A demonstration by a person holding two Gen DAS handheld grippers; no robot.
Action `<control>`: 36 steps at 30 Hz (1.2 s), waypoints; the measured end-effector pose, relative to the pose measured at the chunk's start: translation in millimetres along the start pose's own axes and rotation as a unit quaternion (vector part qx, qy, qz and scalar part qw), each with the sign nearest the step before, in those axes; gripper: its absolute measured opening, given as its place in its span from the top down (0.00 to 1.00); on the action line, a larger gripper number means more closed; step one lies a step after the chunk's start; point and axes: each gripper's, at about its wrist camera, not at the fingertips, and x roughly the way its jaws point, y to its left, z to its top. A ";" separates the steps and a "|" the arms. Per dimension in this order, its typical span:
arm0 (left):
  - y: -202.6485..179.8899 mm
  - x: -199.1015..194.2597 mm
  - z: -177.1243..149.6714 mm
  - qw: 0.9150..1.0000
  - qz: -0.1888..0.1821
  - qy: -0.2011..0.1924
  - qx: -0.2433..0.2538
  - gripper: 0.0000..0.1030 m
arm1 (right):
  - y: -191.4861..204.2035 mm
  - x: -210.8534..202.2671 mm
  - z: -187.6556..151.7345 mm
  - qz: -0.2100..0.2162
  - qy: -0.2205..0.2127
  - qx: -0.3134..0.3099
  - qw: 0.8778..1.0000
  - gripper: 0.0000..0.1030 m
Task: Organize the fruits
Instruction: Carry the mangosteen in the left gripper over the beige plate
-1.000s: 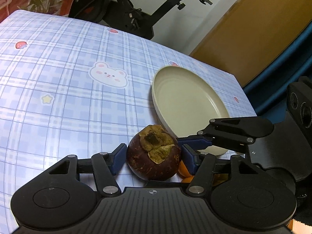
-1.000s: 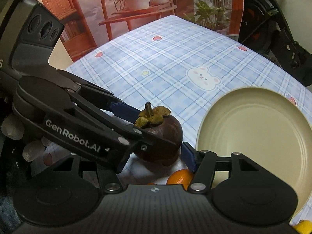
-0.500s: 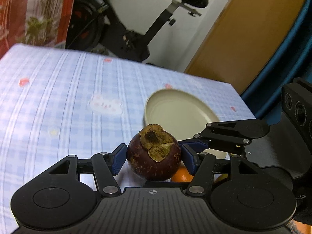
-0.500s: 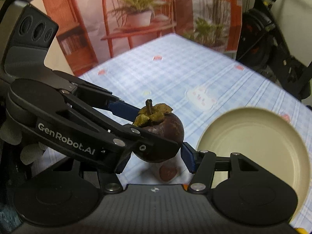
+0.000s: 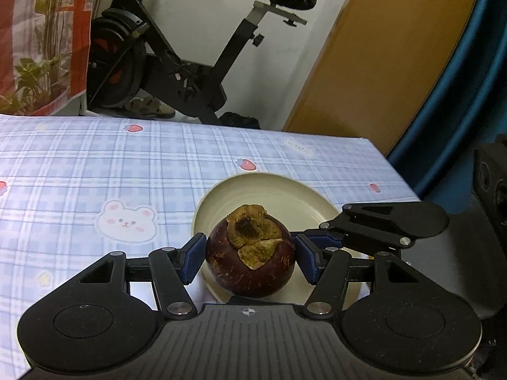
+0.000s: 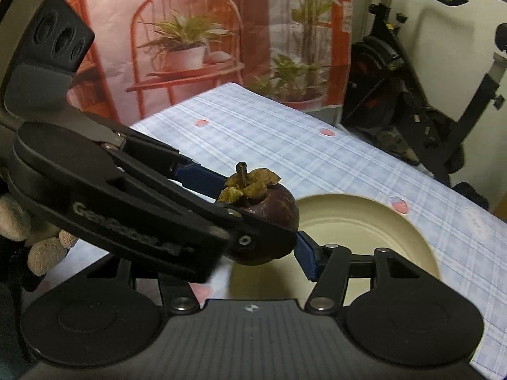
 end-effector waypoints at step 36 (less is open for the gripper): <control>-7.2 25.7 5.1 0.998 0.057 -0.001 0.000 0.38 | -23.2 36.4 -2.0 -0.023 0.030 0.040 0.999 0.41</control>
